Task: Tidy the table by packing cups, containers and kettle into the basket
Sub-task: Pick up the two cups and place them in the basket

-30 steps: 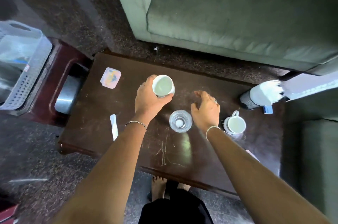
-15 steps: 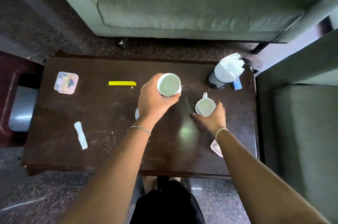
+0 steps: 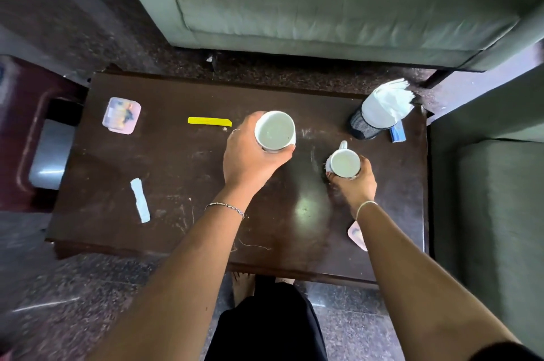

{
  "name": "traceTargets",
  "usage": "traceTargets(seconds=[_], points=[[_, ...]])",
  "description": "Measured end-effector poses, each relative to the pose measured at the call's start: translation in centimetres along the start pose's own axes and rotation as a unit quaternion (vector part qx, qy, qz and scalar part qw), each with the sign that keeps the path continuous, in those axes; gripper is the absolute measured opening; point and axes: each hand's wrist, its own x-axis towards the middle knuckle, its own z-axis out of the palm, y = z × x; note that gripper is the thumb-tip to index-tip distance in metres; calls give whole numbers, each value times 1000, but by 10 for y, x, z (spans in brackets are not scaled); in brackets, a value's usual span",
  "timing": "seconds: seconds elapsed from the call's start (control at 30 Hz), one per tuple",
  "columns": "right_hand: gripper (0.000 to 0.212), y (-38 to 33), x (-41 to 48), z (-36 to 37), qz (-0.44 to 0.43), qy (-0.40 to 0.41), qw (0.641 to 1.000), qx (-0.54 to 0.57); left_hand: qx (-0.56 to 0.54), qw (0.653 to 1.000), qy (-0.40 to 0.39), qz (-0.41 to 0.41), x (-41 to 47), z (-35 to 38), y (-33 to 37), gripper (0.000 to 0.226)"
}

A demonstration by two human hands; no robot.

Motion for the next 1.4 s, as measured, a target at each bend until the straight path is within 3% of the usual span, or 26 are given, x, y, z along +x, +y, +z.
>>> traceTargets(seconds=[0.27,0.6,0.67,0.87,1.0,1.4], points=[[62,-62,-44,-8,-66,-11,997,44,-10,1000,15,-24,-12,-66,3,63],[64,-180,-193,13,-179,-62,979,71,-10,998,32,-51,-52,-249,-3,56],[56,-202,-232,26,-201,-76,974,77,-6,998,41,-52,-61,-292,-12,50],[61,-260,-337,84,-267,-122,953,81,34,995,79,-57,-81,-404,-44,71],[59,-299,-391,130,-299,-174,935,75,21,992,104,-62,-85,-471,-70,63],[54,-399,-449,261,-358,-266,895,23,-2,975,187,-121,-34,-607,-143,68]])
